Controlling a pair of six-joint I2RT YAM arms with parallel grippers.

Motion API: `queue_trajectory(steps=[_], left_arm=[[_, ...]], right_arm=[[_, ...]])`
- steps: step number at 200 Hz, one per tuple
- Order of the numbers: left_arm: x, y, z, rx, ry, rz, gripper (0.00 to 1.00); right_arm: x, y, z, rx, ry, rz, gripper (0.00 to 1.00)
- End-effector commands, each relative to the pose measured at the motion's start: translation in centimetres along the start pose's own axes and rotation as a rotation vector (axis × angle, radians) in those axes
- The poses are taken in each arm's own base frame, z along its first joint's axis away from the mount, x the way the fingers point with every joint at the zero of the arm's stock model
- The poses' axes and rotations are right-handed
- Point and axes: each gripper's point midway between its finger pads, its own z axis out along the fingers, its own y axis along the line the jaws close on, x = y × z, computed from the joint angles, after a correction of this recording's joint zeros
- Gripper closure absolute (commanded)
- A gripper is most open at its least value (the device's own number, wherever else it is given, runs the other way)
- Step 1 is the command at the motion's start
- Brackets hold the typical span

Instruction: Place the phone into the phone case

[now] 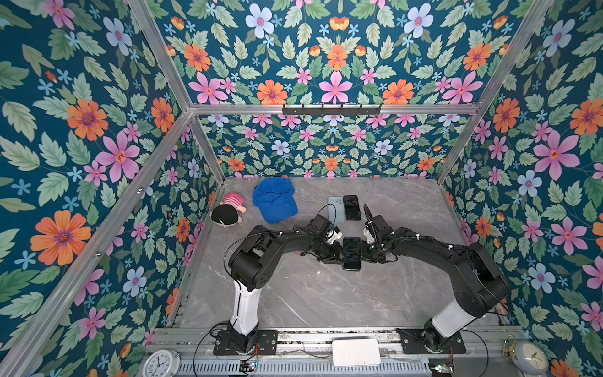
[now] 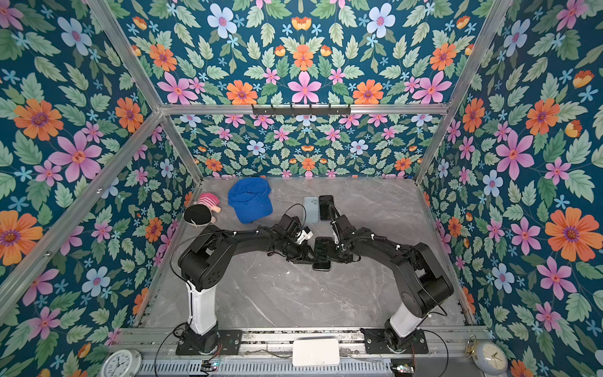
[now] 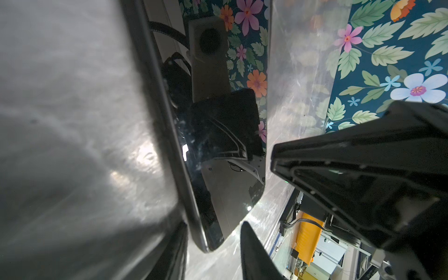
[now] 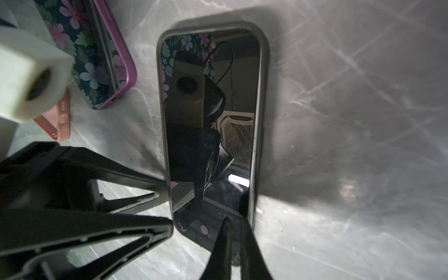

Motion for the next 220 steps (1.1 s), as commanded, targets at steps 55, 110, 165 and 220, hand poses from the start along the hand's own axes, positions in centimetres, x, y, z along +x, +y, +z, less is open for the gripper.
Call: queue_trajectory(steps=[55,110,165,220], left_arm=[[0.1,0.4,0.0,-0.008,-0.001,-0.012,0.61],[0.1,0.3,0.0,-0.005,0.001,-0.011,0.61],[0.0,0.2,0.2,0.002,0.000,-0.010,0.61],[-0.1,-0.4,0.5,0.029,-0.003,-0.010,0.64]], right_arm=[[-0.2,-0.3,0.4,0.010,0.006,-0.002,0.86],[0.6,-0.3,1.8,-0.020,0.050,0.020,0.87],[1.1,0.2,2.1,-0.060,0.066,0.033,0.93],[2.2,1.0,2.8,-0.133,0.100,0.065,0.98]])
